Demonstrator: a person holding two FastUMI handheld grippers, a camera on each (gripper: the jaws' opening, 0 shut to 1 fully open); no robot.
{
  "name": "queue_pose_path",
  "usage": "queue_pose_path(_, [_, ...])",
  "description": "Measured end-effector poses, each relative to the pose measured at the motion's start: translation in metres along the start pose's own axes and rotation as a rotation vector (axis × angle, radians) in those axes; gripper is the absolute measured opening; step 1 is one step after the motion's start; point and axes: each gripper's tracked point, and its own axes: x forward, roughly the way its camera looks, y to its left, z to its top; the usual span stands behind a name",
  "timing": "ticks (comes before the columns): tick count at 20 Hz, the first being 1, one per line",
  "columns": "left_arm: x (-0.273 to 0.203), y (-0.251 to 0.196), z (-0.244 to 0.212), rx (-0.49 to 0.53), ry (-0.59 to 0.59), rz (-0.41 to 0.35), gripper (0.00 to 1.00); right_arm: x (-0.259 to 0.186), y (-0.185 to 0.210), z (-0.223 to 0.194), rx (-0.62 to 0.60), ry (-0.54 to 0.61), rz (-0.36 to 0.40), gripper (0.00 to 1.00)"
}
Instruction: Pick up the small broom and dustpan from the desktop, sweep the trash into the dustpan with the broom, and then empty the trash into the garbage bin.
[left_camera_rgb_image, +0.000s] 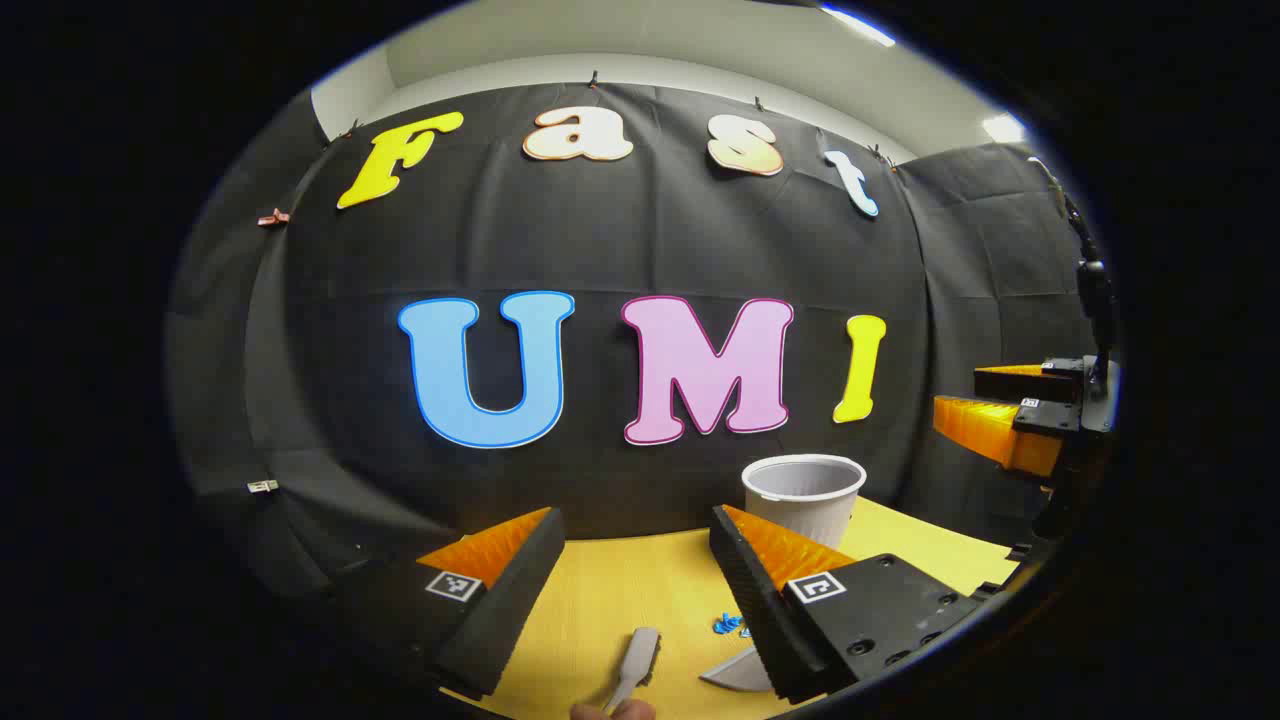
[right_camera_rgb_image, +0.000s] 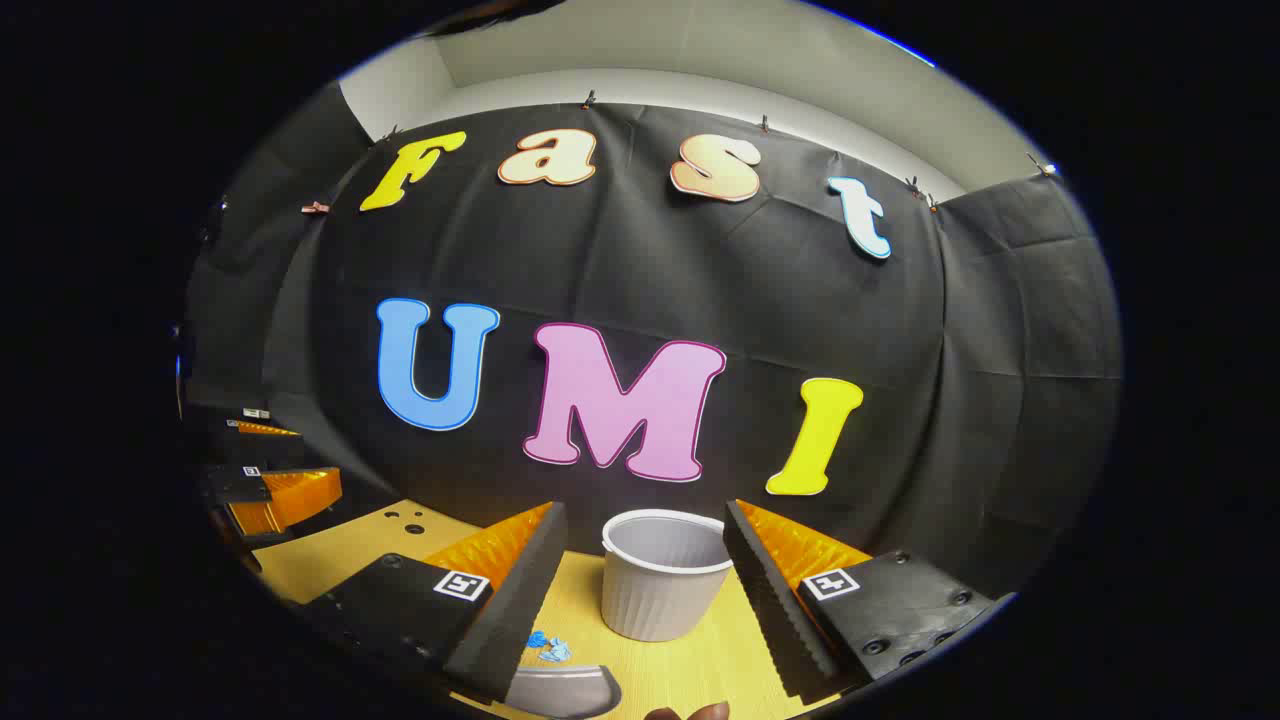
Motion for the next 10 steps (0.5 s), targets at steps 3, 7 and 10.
queue_pose_path(3, [-0.0010, 0.0023, -0.0015, -0.002, 0.003, 0.006, 0.95, 0.0005, 0.0025, -0.0017, -0.004, 0.005, 0.006, 0.97])
queue_pose_path(7, [-0.0027, 0.0023, -0.0018, -0.002, 0.002, 0.009, 0.95, -0.0007, 0.0034, 0.0015, -0.002, -0.005, 0.011, 0.97])
queue_pose_path(10, [-0.0019, 0.0014, -0.0023, -0.010, 0.008, 0.015, 0.95, -0.0007, 0.0027, -0.0012, -0.002, 0.002, 0.020, 0.97])
